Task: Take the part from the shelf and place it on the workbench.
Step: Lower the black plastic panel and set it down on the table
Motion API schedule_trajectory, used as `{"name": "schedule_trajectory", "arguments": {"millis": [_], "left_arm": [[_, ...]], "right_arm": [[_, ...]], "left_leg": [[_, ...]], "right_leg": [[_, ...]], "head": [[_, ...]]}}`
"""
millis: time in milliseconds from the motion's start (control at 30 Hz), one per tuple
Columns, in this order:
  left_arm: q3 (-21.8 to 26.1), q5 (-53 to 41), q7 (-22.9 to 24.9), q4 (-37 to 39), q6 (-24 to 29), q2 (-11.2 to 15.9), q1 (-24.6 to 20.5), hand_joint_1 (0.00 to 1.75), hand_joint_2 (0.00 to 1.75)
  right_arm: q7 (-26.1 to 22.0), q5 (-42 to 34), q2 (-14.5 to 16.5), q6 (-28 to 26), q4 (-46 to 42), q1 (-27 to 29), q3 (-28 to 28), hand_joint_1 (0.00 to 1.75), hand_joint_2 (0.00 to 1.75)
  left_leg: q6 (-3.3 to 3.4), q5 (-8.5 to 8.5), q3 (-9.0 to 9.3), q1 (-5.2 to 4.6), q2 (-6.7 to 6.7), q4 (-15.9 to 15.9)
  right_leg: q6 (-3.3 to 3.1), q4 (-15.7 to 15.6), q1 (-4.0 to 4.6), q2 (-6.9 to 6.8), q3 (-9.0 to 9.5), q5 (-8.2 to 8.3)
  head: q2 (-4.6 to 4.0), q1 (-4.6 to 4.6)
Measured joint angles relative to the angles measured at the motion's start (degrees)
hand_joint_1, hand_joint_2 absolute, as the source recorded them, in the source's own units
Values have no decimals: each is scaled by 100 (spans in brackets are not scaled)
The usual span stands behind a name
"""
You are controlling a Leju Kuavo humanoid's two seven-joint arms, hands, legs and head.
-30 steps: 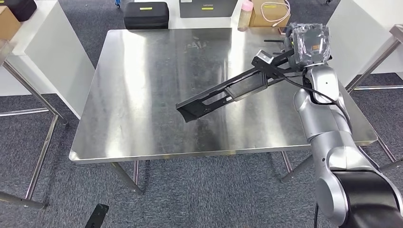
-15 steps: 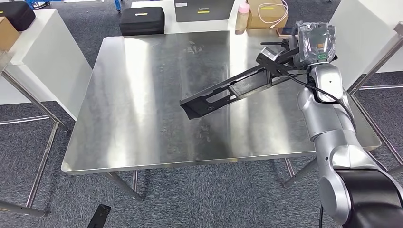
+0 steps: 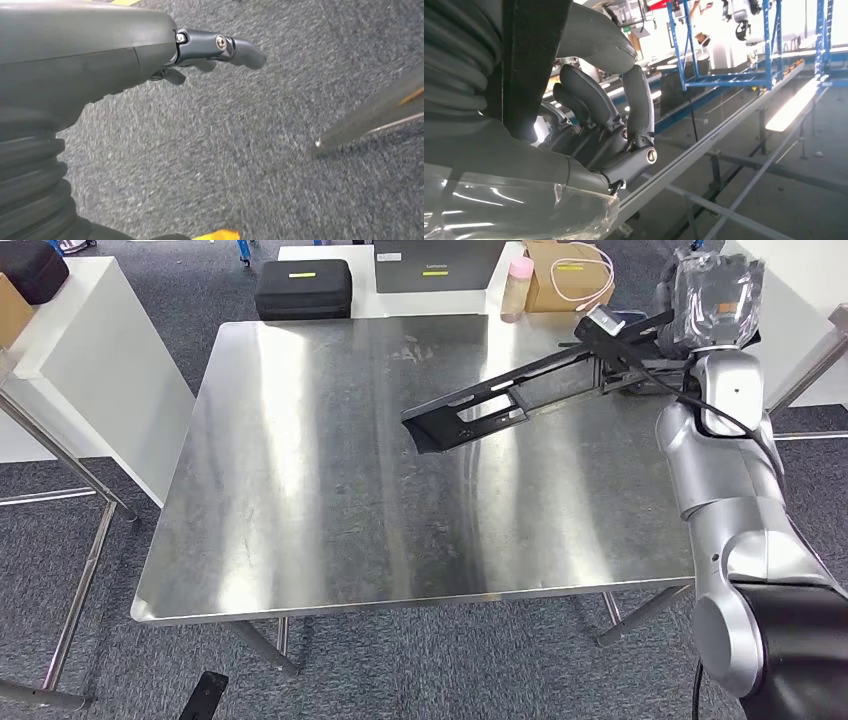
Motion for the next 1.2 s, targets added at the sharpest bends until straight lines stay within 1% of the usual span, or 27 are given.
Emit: {"name": "schedule_trajectory", "arguments": {"millis": [33,67,100,133,167,200,233,267,300,333,367,433,467,567,600,667,700,733,767,833,867,967,1200], "left_arm": [[4,-6,3,0,3,-7,-12,0,175],[10,-8,2,0,5,-12,-17,0,175],[17,-9,-19,0,10,-17,-15,0,175],[25,-7,-76,0,23,-22,-11,0,175],[34,6,-196,0,63,-28,-6,0,175],[45,19,-367,0,145,-34,-3,0,175],[59,32,-575,0,277,-38,-1,0,175],[73,46,-804,0,442,-43,-1,0,175],[90,53,-1003,0,584,-45,0,0,175],[105,66,-1164,0,685,-43,2,0,175],[118,81,-1279,0,733,-39,7,0,175],[137,103,-1377,0,755,-32,20,0,175],[142,110,-1397,0,778,-31,22,0,175],[190,157,-1450,0,875,-30,19,0,175],[219,184,-1466,0,891,-29,20,0,175],[280,242,-1487,0,910,-29,24,0,87],[307,264,-1475,0,946,-29,26,0,44],[333,270,-1440,0,1004,-30,27,0,0],[356,258,-1385,0,1071,-30,28,0,0],[387,208,-1269,0,1151,-31,30,0,0],[393,168,-1221,0,1147,-31,31,0,0],[394,29,-1119,0,1040,-36,34,0,0],[393,-16,-1028,1,881,-47,38,0,0]], "right_arm": [[-3,1,-21,-1,8,-12,-1,175,175],[-8,3,-38,-2,21,-10,-1,175,175],[-18,8,-46,-2,35,5,-1,175,175],[-33,23,-49,-3,53,27,0,175,175],[-53,48,-48,-3,68,51,3,175,175],[-71,82,-48,-3,82,75,10,175,175],[-81,120,-46,-3,95,102,19,175,175],[-88,157,-42,-4,107,128,28,175,175],[-89,185,-37,-7,119,161,37,175,175],[-90,204,-28,-9,133,203,42,175,175],[-91,218,-12,-11,145,248,44,175,175],[-90,238,31,-11,164,320,46,175,175],[-87,256,56,-10,170,338,47,131,131],[-69,327,127,5,183,369,54,0,0],[-66,346,144,12,186,384,57,0,0],[-66,370,166,25,189,421,63,0,0],[-62,374,174,29,190,438,65,0,0],[-58,375,181,33,190,453,66,0,0],[-54,375,185,37,190,466,67,0,0],[-46,368,185,43,190,490,67,0,0],[-44,358,179,45,190,502,67,0,0],[-51,297,149,44,190,532,63,0,0],[-79,178,63,130,190,601,30,0,0]], "left_leg": [[20,-12,19,-4,-1,-3],[34,-28,34,-4,-2,-2],[37,-44,50,-5,-3,-1],[31,-63,70,-4,-5,1],[19,-84,94,-2,-9,3],[1,-110,126,1,-15,5],[-27,-140,157,-1,-21,7],[-61,-171,178,-11,-29,11],[-91,-196,189,-27,-34,14],[-94,-220,190,-42,-37,25],[-73,-229,187,-51,-37,34],[-8,-231,191,-50,-30,35],[6,-223,197,-45,-23,22],[5,-226,218,-23,-1,-9],[4,-227,221,-17,1,-15],[-4,-228,223,-7,2,-22],[-19,-228,223,-2,2,-24],[-48,-227,223,5,1,-25],[-89,-227,223,11,1,-27],[-168,-227,223,24,1,-29],[-190,-227,223,26,2,-29],[-204,-226,221,18,1,-28],[-201,-226,214,-28,1,-22]], "right_leg": [[-18,382,-9,-1,-202,-136],[-26,797,-14,-1,-444,-265],[-13,1118,-19,-2,-653,-339],[24,1237,-23,-2,-766,-319],[78,1108,-33,-4,-751,-201],[137,752,-49,-10,-615,-7],[184,293,-71,-25,-428,204],[202,-88,-70,-34,-243,371],[190,-347,-71,-40,-118,477],[160,-457,-80,-42,-62,523],[131,-459,-73,-32,-44,533],[106,-463,-91,-15,-55,542],[99,-462,-78,-2,-57,538],[72,-462,-51,27,-60,522],[63,-462,-43,30,-60,518],[37,-462,-25,31,-61,512],[23,-461,-17,29,-61,511],[7,-461,-9,28,-61,513],[-8,-460,-2,28,-62,513],[-19,-458,6,28,-63,516],[-20,-458,8,28,-62,516],[-20,-458,8,27,-58,517],[-16,-457,1,27,-49,519]], "head": [[0,7],[0,18],[0,22],[0,26],[0,30],[0,31],[0,35],[0,35],[0,32],[0,28],[0,25],[0,21],[0,21],[0,21],[0,20],[0,22],[0,21],[0,23],[0,23],[0,24],[0,24],[0,25],[0,25]]}}
